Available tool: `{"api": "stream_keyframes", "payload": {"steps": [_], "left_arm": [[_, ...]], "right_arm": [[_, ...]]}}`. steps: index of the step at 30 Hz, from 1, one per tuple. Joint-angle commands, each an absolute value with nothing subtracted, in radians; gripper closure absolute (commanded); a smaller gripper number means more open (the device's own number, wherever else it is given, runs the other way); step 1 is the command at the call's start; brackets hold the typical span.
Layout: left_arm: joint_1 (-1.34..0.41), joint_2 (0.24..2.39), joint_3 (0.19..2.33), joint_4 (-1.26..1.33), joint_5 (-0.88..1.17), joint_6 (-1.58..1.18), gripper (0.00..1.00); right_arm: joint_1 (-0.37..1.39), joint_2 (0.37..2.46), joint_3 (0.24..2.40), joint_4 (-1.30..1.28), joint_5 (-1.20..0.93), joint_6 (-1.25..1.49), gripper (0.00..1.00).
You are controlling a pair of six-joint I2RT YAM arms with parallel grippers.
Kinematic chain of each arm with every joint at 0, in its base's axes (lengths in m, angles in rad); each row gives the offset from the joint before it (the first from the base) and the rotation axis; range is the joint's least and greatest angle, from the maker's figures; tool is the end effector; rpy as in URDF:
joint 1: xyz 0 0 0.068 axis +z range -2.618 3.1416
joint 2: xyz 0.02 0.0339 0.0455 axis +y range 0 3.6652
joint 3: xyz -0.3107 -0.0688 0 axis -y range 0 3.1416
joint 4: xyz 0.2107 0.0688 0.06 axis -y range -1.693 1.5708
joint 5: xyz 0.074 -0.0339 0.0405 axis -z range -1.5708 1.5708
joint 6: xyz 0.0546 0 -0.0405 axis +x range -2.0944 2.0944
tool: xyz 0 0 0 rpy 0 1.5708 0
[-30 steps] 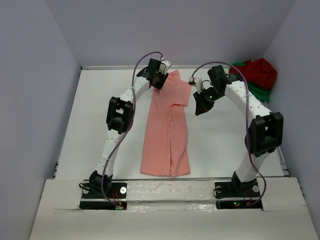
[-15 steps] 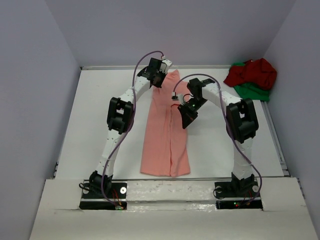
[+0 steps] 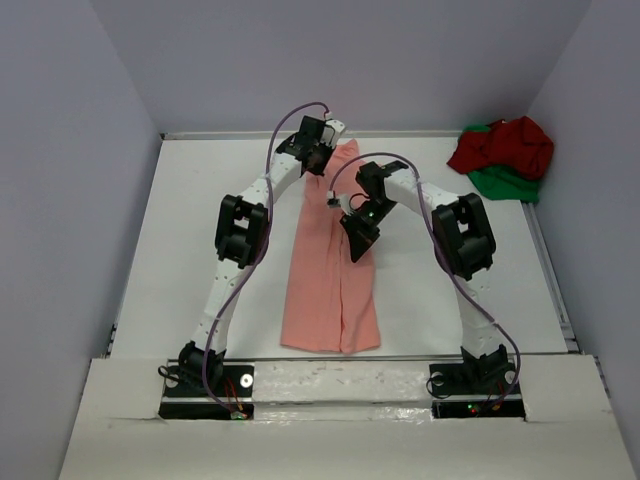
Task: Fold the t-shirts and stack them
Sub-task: Rotate the tshirt 90 degrees
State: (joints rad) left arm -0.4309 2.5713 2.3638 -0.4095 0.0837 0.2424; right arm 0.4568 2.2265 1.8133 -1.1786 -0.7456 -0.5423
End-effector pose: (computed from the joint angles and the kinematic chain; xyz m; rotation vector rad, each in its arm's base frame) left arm 0.5476 -0.2568 0.2222 0.7687 2.0530 -0.1979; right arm 0.3643 0.2203 0.2160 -1.3858 2.5644 1.1402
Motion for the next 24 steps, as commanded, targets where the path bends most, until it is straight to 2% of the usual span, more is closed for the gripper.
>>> {"api": "stream_keyframes", "payload": {"steps": [1, 6, 9, 11, 12, 15, 16, 17, 18, 21, 24], "left_arm": [[-0.439, 2.574, 2.413, -0.411, 0.075, 0.249, 0.92], [-0.44, 2.573, 2.415, -0.413, 0.063, 0.25, 0.92], [-0.442, 2.574, 2.414, -0.413, 0.057, 0.256, 1.0], [-0.446, 2.577, 2.414, -0.413, 0.045, 0.261, 0.99], [-0.446, 2.579, 2.414, -0.413, 0.038, 0.262, 0.84], [-0.449, 2.58, 2.413, -0.413, 0.026, 0.27, 0.67], [-0.449, 2.582, 2.414, -0.413, 0.023, 0.271, 0.52], [-0.449, 2.58, 2.414, -0.41, 0.018, 0.273, 0.47], [-0.449, 2.579, 2.414, -0.411, 0.017, 0.272, 0.34], [-0.448, 2.577, 2.418, -0.417, 0.012, 0.267, 0.23], [-0.449, 2.577, 2.416, -0.416, 0.011, 0.264, 0.22]], "right_arm": [[0.477, 2.26, 1.841, -1.201, -0.759, -0.558, 1.0], [0.477, 2.253, 1.819, -1.192, -0.732, -0.566, 1.0], [0.477, 2.247, 1.815, -1.187, -0.719, -0.571, 1.0], [0.477, 2.246, 1.81, -1.186, -0.713, -0.571, 1.0], [0.477, 2.246, 1.809, -1.186, -0.713, -0.572, 1.0], [0.477, 2.249, 1.799, -1.184, -0.71, -0.572, 1.0], [0.477, 2.25, 1.792, -1.184, -0.71, -0.574, 1.0], [0.477, 2.252, 1.789, -1.181, -0.709, -0.574, 1.0], [0.477, 2.252, 1.784, -1.178, -0.707, -0.572, 1.0], [0.486, 2.249, 1.772, -1.175, -0.704, -0.572, 1.0], [0.486, 2.244, 1.772, -1.173, -0.703, -0.571, 1.0]]}}
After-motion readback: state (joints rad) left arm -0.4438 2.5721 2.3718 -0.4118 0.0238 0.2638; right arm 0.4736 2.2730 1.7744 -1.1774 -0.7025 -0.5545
